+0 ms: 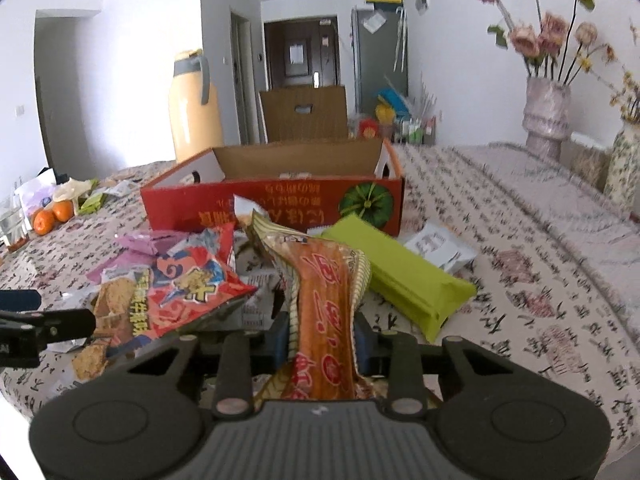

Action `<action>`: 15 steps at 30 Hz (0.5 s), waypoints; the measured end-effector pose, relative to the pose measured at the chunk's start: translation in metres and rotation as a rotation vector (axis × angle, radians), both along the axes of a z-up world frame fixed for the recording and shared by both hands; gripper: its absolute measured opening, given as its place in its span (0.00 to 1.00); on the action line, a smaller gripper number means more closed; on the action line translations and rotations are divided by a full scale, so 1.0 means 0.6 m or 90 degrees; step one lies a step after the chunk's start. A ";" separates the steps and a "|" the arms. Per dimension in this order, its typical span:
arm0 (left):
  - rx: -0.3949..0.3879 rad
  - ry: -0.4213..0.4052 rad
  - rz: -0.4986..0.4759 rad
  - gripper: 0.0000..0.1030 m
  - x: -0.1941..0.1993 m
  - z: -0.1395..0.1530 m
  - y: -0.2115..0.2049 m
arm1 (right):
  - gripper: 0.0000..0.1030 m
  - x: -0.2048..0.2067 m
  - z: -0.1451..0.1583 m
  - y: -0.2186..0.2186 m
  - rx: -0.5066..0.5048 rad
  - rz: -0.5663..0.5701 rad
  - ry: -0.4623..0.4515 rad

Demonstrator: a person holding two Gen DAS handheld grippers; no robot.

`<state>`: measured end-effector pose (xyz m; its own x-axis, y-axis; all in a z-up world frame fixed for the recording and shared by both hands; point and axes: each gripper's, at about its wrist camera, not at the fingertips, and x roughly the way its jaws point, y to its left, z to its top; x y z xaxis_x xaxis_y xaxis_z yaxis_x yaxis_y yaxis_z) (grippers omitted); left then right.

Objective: Organize snacks
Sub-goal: 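Grasp the square biscuit packet with the left tool while the right tool holds the bread bag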

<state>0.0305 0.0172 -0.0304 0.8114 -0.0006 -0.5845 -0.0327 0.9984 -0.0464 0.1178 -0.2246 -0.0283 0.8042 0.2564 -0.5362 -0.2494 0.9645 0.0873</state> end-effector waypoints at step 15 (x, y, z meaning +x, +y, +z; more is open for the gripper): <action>0.002 0.060 -0.008 1.00 -0.016 -0.016 -0.026 | 0.30 -0.053 0.013 -0.022 0.025 -0.026 -0.050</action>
